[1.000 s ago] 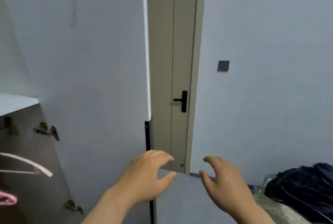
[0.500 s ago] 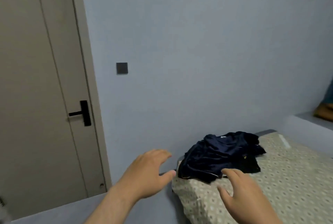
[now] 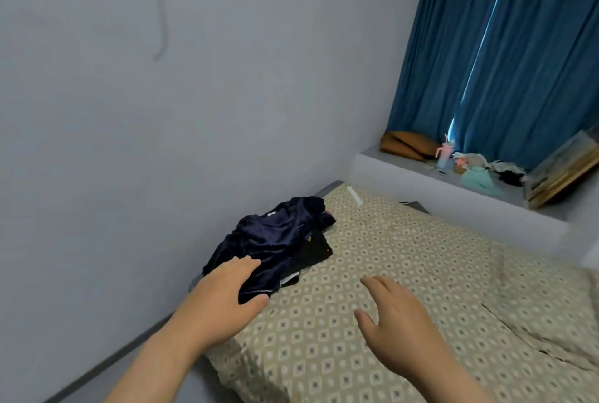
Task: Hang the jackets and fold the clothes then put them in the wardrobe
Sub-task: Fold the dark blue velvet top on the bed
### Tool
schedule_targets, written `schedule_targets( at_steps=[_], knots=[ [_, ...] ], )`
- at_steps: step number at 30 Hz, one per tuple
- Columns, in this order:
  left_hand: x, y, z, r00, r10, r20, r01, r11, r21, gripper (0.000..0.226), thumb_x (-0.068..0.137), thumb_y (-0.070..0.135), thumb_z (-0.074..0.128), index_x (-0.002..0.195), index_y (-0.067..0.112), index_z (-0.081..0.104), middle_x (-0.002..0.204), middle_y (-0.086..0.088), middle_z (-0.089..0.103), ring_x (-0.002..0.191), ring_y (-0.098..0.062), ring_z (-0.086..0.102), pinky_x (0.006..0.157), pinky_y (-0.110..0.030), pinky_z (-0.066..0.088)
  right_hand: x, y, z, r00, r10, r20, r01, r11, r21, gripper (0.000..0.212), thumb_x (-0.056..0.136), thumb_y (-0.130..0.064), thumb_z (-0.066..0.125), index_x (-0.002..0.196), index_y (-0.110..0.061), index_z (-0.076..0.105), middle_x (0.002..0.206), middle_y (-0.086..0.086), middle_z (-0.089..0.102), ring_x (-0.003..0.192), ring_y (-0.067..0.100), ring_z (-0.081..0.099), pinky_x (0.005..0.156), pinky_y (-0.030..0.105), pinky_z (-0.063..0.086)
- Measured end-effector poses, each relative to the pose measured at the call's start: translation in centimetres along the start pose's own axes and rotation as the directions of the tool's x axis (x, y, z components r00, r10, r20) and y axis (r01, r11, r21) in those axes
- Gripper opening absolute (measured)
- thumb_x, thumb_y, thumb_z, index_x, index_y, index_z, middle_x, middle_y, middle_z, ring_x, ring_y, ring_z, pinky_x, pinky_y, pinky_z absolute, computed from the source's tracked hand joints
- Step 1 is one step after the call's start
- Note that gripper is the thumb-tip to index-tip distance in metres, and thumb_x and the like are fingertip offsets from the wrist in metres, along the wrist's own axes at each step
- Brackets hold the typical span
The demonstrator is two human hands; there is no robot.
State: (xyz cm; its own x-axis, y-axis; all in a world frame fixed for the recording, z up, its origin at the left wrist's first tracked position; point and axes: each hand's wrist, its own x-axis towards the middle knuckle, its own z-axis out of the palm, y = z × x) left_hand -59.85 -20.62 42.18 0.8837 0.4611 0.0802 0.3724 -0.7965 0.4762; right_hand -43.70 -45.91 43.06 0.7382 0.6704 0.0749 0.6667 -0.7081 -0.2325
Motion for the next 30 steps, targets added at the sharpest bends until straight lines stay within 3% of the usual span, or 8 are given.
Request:
schedule_targets(
  at_steps=[6, 23, 30],
  knots=[
    [6.6, 1.3, 3.7, 0.997, 0.036, 0.063, -0.034, 0.999, -0.039, 0.070, 0.092, 0.063, 0.045, 0.154, 0.041, 0.022, 0.161, 0.023, 0.017, 0.148, 0.003, 0.005, 0.120, -0.025, 0.013, 4.0, 5.0, 0.9, 0.996, 0.079, 0.041, -0.079, 0.997, 0.000, 0.062, 0.097, -0.053, 0.043, 0.153, -0.031, 0.028, 0.154, -0.012, 0.034, 0.140, 0.012, 0.034, 0.115, 0.027, 0.028],
    [19.3, 1.4, 3.3, 0.996, -0.090, -0.003, 0.090, 0.995, 0.039, 0.082, 0.077, 0.074, 0.038, 0.152, 0.042, 0.028, 0.161, 0.020, 0.020, 0.150, -0.001, 0.008, 0.120, -0.024, 0.015, 22.5, 10.1, 1.9, 0.994, -0.093, 0.062, 0.085, 0.988, 0.128, 0.066, 0.096, -0.056, 0.045, 0.155, -0.036, 0.022, 0.159, -0.013, 0.025, 0.142, 0.011, 0.032, 0.115, 0.024, 0.028],
    [26.6, -2.4, 3.9, 0.994, -0.104, 0.013, 0.103, 0.993, 0.054, 0.080, 0.080, 0.073, 0.040, 0.152, 0.042, 0.025, 0.162, 0.020, 0.018, 0.150, 0.000, 0.006, 0.120, -0.026, 0.015, 29.5, 9.6, 3.8, 0.991, -0.099, 0.093, 0.095, 0.994, 0.055, 0.065, 0.096, -0.056, 0.042, 0.155, -0.036, 0.020, 0.160, -0.011, 0.023, 0.144, 0.013, 0.029, 0.115, 0.027, 0.028]
  ],
)
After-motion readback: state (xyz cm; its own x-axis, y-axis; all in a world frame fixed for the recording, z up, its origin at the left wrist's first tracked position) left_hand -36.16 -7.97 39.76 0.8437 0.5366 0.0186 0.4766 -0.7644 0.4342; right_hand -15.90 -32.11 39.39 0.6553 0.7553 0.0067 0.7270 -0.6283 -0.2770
